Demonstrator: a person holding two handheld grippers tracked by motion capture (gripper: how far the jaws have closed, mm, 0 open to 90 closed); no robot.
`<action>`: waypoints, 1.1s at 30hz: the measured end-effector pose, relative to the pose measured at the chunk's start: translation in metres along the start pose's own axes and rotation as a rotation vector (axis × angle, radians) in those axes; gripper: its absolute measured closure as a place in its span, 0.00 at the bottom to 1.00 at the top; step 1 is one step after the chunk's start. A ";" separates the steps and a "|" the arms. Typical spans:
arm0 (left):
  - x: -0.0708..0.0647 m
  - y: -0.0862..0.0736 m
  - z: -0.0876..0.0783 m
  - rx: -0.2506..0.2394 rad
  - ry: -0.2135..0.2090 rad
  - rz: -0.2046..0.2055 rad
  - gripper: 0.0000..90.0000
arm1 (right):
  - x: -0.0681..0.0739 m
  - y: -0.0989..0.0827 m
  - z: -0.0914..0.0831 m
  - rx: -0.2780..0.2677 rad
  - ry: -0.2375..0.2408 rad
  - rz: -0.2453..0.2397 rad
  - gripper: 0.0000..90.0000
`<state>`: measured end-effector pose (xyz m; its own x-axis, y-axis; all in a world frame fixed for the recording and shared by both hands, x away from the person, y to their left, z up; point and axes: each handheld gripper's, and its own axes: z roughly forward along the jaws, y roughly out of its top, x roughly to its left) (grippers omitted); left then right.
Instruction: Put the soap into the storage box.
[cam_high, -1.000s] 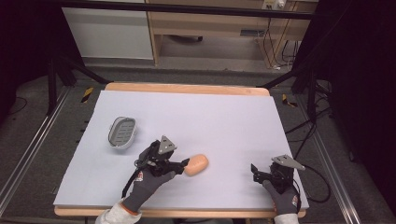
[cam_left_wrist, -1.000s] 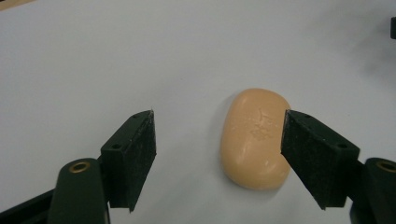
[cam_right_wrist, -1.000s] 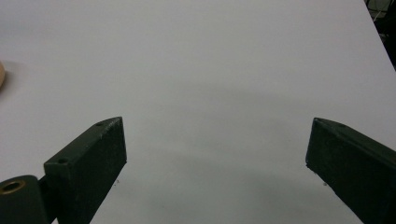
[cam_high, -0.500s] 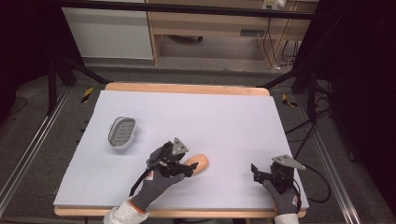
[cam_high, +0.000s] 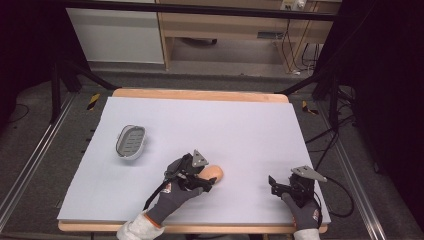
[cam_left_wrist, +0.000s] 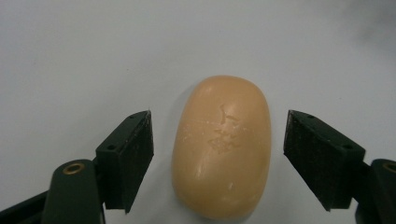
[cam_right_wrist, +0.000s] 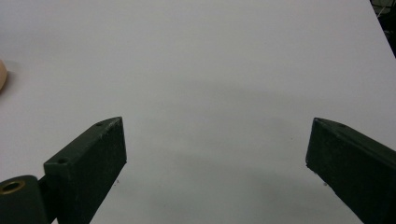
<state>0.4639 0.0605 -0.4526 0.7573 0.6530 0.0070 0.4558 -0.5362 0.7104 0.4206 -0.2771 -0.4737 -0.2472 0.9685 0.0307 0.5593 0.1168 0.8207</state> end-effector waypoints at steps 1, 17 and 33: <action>0.000 0.000 0.001 0.005 0.001 0.004 0.26 | 0.000 0.000 0.000 0.001 0.001 0.003 0.06; -0.002 -0.002 0.017 0.053 -0.004 0.018 0.27 | 0.000 0.000 0.001 0.010 0.008 0.008 0.06; -0.004 -0.002 0.028 0.093 -0.008 0.021 0.31 | 0.000 0.000 0.002 0.018 0.012 0.005 0.06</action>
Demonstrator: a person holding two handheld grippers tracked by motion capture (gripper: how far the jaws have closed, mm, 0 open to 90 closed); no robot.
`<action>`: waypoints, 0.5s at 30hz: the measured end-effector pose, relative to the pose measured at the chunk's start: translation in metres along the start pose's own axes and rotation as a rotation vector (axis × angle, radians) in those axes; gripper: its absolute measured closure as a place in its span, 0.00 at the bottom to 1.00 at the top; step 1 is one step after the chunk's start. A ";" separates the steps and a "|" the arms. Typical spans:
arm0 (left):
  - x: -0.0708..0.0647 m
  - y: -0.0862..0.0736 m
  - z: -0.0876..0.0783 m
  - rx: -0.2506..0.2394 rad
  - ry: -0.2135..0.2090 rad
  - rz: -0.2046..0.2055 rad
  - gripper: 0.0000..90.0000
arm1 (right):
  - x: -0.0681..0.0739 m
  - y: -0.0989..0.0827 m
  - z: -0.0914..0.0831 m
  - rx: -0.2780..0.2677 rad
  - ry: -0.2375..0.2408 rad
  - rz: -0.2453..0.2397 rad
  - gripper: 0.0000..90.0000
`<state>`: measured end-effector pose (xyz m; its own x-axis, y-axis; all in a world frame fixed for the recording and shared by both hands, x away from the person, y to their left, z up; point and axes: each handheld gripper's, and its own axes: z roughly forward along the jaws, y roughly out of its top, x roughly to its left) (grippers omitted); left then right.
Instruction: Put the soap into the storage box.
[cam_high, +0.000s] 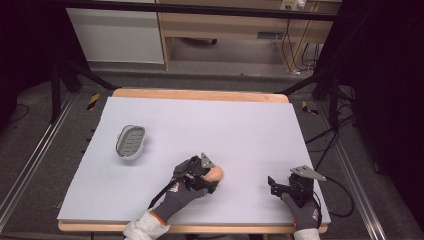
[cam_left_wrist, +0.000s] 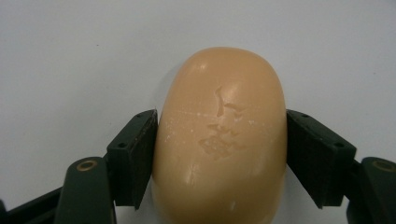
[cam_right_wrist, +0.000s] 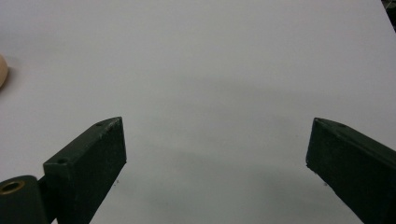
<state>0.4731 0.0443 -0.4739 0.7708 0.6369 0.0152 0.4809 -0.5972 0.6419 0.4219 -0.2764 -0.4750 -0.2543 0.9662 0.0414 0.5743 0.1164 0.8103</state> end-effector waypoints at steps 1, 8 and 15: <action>0.001 0.000 0.000 0.006 -0.006 0.007 0.31 | 0.000 0.000 0.000 0.000 0.000 -0.001 0.06; 0.001 0.001 0.000 0.012 -0.013 0.013 0.32 | 0.000 0.000 0.000 0.001 -0.001 -0.001 0.06; 0.001 0.001 0.000 0.008 -0.008 0.011 0.35 | 0.000 0.000 0.001 0.003 -0.001 0.000 0.06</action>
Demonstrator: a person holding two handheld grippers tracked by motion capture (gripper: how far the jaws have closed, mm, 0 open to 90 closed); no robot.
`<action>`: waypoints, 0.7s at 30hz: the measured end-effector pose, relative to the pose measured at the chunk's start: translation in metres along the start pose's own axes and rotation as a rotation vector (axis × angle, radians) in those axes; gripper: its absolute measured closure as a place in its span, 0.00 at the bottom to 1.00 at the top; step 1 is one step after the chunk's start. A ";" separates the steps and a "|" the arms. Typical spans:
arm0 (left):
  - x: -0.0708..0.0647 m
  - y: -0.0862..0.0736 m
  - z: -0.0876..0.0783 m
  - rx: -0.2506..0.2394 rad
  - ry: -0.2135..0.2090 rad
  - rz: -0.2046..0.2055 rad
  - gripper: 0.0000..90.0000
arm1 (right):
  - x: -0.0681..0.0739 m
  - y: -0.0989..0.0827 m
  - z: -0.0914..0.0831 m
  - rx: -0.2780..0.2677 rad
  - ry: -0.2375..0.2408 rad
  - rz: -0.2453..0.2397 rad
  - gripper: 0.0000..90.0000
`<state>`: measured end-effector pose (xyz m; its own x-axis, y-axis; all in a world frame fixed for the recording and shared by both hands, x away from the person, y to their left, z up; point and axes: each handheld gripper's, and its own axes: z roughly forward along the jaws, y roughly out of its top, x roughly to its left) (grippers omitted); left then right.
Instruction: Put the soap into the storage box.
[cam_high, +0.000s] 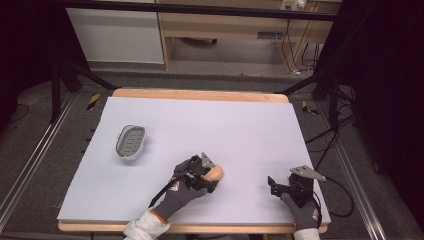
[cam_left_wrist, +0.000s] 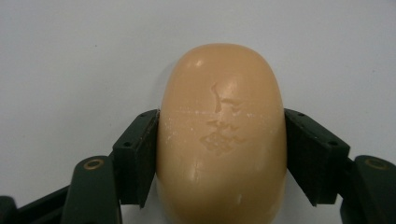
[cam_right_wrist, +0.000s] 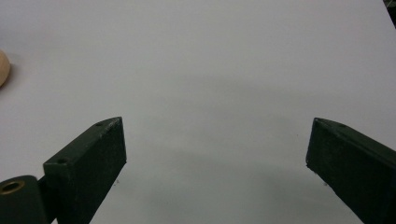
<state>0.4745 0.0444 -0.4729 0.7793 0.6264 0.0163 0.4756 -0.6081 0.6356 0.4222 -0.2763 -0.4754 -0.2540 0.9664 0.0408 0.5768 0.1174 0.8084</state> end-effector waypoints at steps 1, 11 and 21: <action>0.000 0.000 0.000 0.000 0.002 -0.001 0.35 | 0.000 0.000 0.000 0.000 0.002 0.001 0.06; 0.002 0.000 -0.012 -0.024 -0.004 -0.002 0.35 | -0.001 0.000 0.000 -0.001 0.000 0.000 0.06; 0.013 -0.006 -0.041 -0.063 0.012 -0.020 0.35 | -0.001 0.000 -0.001 -0.004 -0.003 -0.001 0.06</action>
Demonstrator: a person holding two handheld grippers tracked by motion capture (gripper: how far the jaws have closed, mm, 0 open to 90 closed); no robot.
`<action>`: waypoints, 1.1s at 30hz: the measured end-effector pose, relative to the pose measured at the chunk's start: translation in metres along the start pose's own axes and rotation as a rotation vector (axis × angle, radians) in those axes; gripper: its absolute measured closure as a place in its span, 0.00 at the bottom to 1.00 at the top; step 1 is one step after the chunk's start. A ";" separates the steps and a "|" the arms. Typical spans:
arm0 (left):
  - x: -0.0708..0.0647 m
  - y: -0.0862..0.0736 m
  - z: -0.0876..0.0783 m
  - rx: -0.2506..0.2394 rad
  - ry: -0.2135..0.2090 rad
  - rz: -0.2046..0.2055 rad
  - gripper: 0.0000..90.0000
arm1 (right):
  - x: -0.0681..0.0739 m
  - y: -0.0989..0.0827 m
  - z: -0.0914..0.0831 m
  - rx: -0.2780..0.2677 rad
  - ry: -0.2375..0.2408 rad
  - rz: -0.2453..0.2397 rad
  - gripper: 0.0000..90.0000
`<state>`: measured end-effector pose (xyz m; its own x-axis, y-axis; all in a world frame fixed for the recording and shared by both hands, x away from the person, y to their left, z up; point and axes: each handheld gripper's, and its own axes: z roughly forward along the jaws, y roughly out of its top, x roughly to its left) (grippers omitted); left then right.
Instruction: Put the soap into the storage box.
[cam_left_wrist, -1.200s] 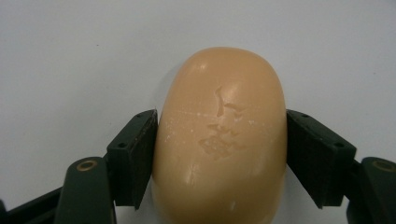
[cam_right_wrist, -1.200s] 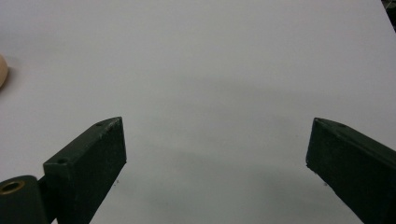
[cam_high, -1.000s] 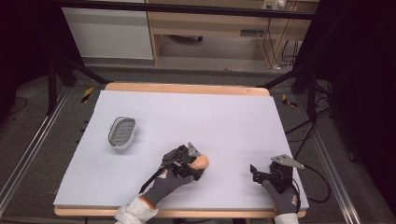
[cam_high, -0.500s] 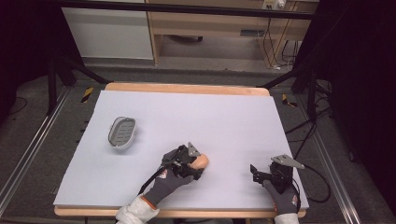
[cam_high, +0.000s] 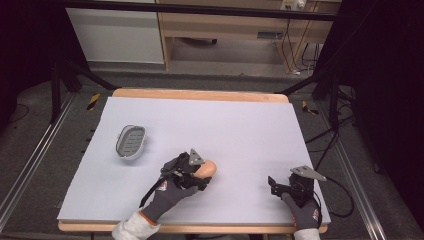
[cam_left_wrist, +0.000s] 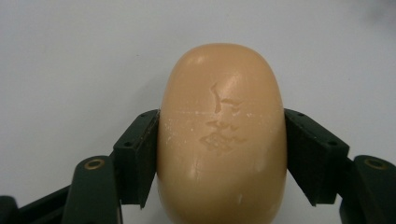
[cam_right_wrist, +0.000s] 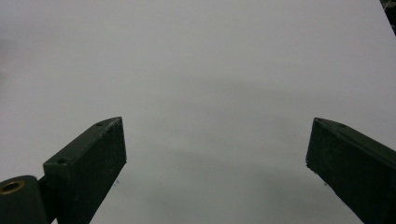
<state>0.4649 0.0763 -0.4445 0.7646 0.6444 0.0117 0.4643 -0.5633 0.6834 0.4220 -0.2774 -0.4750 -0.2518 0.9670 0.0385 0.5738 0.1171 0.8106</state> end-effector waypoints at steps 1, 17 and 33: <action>0.001 -0.001 -0.003 -0.003 0.003 -0.001 0.35 | 0.000 0.000 0.000 0.000 -0.001 0.000 0.06; 0.022 -0.027 -0.038 -0.038 0.046 -0.060 0.35 | 0.000 -0.001 0.000 -0.003 -0.004 -0.001 0.06; 0.053 -0.038 -0.075 -0.108 0.122 -0.147 0.35 | -0.001 -0.002 -0.002 -0.008 -0.001 0.006 0.06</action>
<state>0.4538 0.1706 -0.4151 0.6291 0.7773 -0.0101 0.5114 -0.4040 0.7585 0.4197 -0.2790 -0.4753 -0.2470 0.9681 0.0428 0.5690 0.1091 0.8151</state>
